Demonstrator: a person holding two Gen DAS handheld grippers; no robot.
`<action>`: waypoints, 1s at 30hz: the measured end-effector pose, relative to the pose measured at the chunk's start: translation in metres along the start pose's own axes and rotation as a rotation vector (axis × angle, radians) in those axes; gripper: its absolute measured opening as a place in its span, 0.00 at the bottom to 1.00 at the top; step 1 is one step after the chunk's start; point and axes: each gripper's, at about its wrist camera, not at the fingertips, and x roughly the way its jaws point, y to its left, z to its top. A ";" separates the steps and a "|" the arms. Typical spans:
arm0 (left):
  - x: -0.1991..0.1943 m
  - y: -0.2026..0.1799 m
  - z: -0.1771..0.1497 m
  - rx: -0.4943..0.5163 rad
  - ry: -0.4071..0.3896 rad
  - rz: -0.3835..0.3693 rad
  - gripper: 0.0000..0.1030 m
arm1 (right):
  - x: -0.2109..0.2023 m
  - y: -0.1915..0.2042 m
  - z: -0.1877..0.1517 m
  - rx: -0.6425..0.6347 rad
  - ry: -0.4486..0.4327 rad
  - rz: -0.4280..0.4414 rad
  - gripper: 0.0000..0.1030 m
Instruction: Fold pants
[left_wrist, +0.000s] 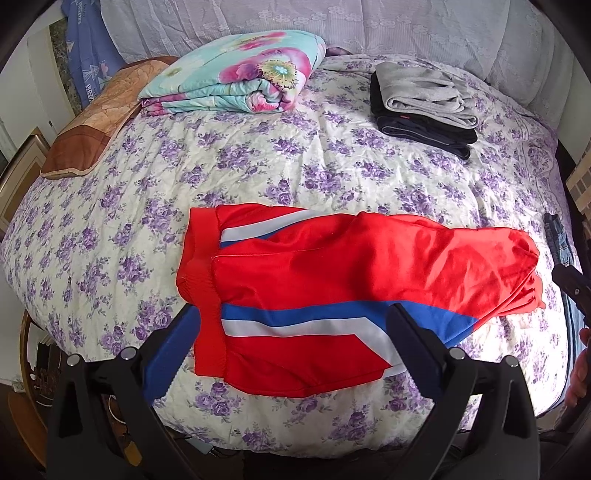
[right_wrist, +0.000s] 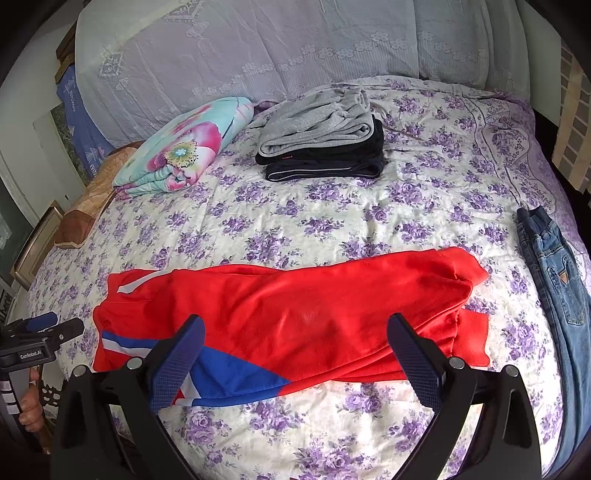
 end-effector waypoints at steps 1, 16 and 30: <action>0.001 -0.002 0.001 0.002 0.001 0.002 0.95 | 0.001 -0.001 0.000 0.002 0.001 -0.001 0.96; 0.003 -0.005 0.000 0.000 0.003 0.006 0.95 | 0.005 -0.003 -0.001 0.008 0.010 -0.007 0.96; 0.003 -0.005 0.000 0.002 0.005 0.005 0.95 | 0.006 -0.005 0.000 0.011 0.013 -0.010 0.96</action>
